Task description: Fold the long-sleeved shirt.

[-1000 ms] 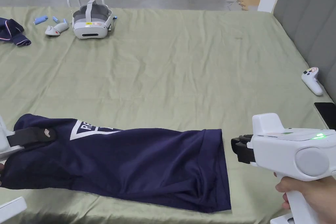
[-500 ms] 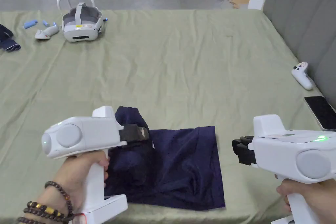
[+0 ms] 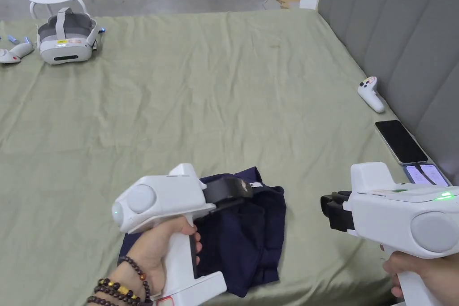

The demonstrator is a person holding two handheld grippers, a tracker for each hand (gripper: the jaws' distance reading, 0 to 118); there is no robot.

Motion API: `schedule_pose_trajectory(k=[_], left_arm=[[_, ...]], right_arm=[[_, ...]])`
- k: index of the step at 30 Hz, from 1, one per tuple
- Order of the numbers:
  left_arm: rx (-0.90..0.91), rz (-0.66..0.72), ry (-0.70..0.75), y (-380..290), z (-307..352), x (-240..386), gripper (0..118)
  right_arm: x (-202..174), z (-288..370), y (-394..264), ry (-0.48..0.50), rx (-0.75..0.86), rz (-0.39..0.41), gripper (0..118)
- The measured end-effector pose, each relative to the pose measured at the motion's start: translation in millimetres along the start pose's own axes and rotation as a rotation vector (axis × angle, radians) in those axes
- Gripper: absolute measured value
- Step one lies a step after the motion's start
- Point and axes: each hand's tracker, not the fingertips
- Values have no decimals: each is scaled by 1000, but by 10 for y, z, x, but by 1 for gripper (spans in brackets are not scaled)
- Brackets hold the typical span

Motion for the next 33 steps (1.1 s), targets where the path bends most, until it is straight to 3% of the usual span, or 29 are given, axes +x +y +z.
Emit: schedule_pose_trajectory(k=[2, 3, 4, 5, 11, 17, 19, 23, 26, 29, 33], left_arm=[[96, -65, -23, 104, 339, 45, 75], [135, -91, -26, 130, 540, 68, 56], [176, -106, -15, 145, 689, 72, 18], [215, -131, -4, 152, 827, 73, 4], [216, -497, 216, -204, 1247, 166, 3], [123, -652, 364, -746, 707, 137, 3], [64, -613, 330, -811, 331, 71, 3], [-14, -402, 166, -755, -317, -47, 3], [-16, -376, 142, -717, -636, 48, 3], [-73, -225, 69, -629, -940, 77, 3], [-74, -200, 75, -571, -1109, 121, 3]], right_arm=[[0, 11, 3, -1, 6, -3, 0], [-5, 10, 8, 1, 10, -8, 0], [-7, 5, 10, 3, 12, -10, 0], [-15, -10, 15, 6, 14, -10, 0], [-136, -91, 51, 33, 15, -11, 0], [-231, -152, 47, 49, 2, 7, 0], [-243, -151, 41, 52, -1, 9, 0], [-224, -57, 15, 48, 0, 2, 0], [-161, 1, -9, 32, 2, -12, 0], [-110, 41, -29, 9, -2, -17, 0], [-77, 63, -41, 2, -7, -28, 0]])
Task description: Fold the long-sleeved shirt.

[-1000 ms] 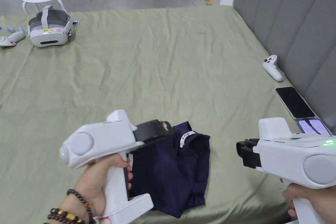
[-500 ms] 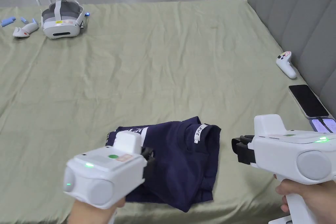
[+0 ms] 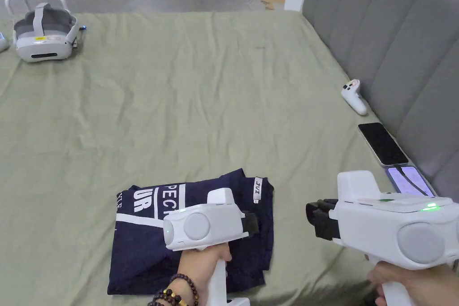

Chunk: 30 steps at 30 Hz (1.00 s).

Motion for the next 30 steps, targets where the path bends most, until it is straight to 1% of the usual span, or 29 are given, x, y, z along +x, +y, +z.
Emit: schedule_pose_trajectory(k=[1, 3, 5, 8, 10, 11, 13, 15, 16, 17, 19, 21, 22, 23, 24, 25, 26, 27, 28, 30], left_arm=[[-9, -13, 9, 19, 22, 36, 3], [-14, -87, 17, 42, 176, 82, 3], [47, -110, -21, 59, 470, 110, 3], [130, -68, -81, 88, 992, 16, 3], [187, -73, -82, 78, 1373, -54, 3], [204, -72, -60, 82, 1522, -115, 3], [216, -54, -54, 100, 1770, -294, 3], [201, 14, -79, 117, 1947, -526, 3], [224, 34, -84, 103, 2046, -641, 3], [236, 44, -82, 89, 2116, -705, 3], [263, 47, -1, 80, 2272, -865, 3], [290, 98, 2, 67, 2378, -1052, 4], [302, 153, -29, 61, 2417, -1163, 14], [317, 205, -60, 51, 2439, -1261, 33], [315, 235, -68, 41, 2451, -1342, 63], [313, 256, -75, 29, 2437, -1420, 97], [302, 261, -71, 23, 2407, -1497, 109], [296, 266, -67, 12, 2382, -1552, 111], [298, 282, -75, -5, 2367, -1621, 109], [283, 331, -98, -10, 2282, -1740, 108]], right_arm=[[-3, -3, 2, 1, 0, -1, 0], [-40, -33, 35, 9, 1, -1, 0], [-123, -108, 105, 39, 3, 10, 0], [-311, -313, 249, 139, 13, 14, 0], [-411, -537, 330, 219, -18, -22, 0], [-455, -655, 350, 233, -42, -36, 0], [-538, -908, 354, 281, -73, -39, 0], [-588, -1142, 319, 327, -118, -67, 0], [-601, -1283, 286, 346, -156, -87, 0], [-618, -1377, 257, 328, -190, -95, 0], [-629, -1563, 183, 311, -224, -66, 0], [-583, -1690, 102, 292, -273, -87, 0], [-541, -1725, 67, 300, -268, -97, 0], [-517, -1739, 42, 300, -266, -95, 0], [-502, -1733, 23, 304, -258, -94, 0], [-501, -1705, 7, 309, -252, -94, 0], [-510, -1697, 13, 309, -252, -100, 0], [-521, -1696, 13, 308, -252, -97, 0], [-526, -1699, 11, 307, -253, -90, 0], [-525, -1684, 26, 309, -257, -91, 0]])
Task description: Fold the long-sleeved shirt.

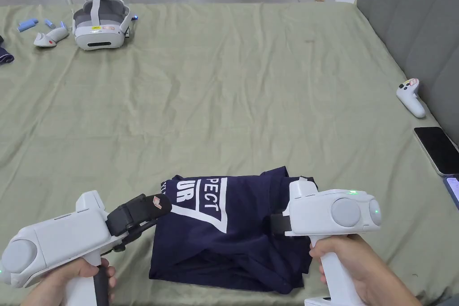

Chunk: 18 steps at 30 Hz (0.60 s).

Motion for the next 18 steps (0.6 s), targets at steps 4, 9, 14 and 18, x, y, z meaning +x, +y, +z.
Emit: schedule_pose_trajectory(k=[4, 9, 14, 18], left_arm=[[-77, 89, -37, -77, -236, -186, 108], [-92, 188, -200, -180, -659, -289, 108], [-145, 53, -128, -199, -961, 35, 109], [-196, -55, -62, -179, -1033, 146, 108]], right_arm=[[42, 9, -22, 20, 4, -29, 0], [34, -9, -34, 13, 14, -34, 0], [35, -27, -23, 6, 13, -35, 0], [25, -24, -28, 3, 18, -42, 0]])
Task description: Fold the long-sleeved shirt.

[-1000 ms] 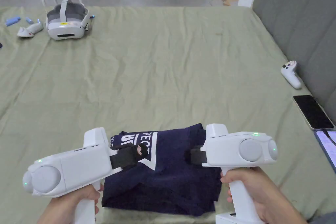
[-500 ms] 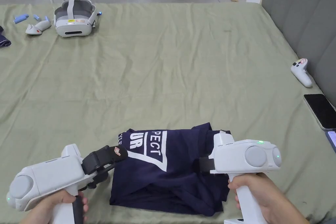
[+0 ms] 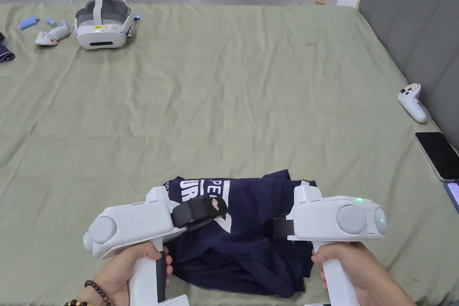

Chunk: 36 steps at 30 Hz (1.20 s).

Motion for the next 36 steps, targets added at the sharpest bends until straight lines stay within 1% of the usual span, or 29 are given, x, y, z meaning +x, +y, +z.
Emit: schedule_pose_trajectory(k=[1, 2, 3, 5, 9, 12, 15, 16, 19, 21, 24, 28, 32, 34, 36], left_arm=[[3, -32, 36, 2, 18, 37, 86], [17, -77, 110, 4, 56, 72, 51], [9, -109, 171, -8, 68, 94, 40], [2, -87, 109, 6, 121, 105, 40], [19, -124, 122, -13, 195, 202, 37], [30, -115, 91, 15, 308, 222, 34], [37, -142, 93, 84, 479, 230, 29], [32, -154, 92, 122, 555, 231, 29], [42, -175, 115, 248, 820, 186, 29], [39, -196, 144, 366, 1036, 119, 28], [55, -192, 169, 556, 1441, -55, 28], [110, -181, 236, 892, 2168, -434, 28], [160, -150, 313, 1320, 3109, -937, 28], [189, -150, 365, 1518, 3542, -1195, 28], [215, -207, 410, 1672, 3982, -1467, 28]], right_arm=[[-20, 12, 0, -4, 1, 0, 0], [-45, 18, -2, -13, 3, 5, 0], [-66, 23, -4, -29, 7, 12, 0], [-111, 9, 7, -46, 2, 38, 0], [-254, 65, 52, -95, 8, 70, 0], [-470, 179, 99, -142, 67, 153, 0], [-742, 322, 192, -93, 155, 191, 0], [-857, 361, 234, -78, 188, 206, 0], [-1277, 444, 353, -64, 279, 270, 0], [-1547, 382, 446, -28, 300, 307, 0], [-1992, 242, 572, 39, 302, 364, 0], [-2672, -128, 709, 82, 327, 466, 0], [-3470, -720, 825, 83, 396, 582, 0], [-3843, -1028, 877, 124, 409, 610, 0], [-4172, -1318, 914, 174, 411, 628, 0]])
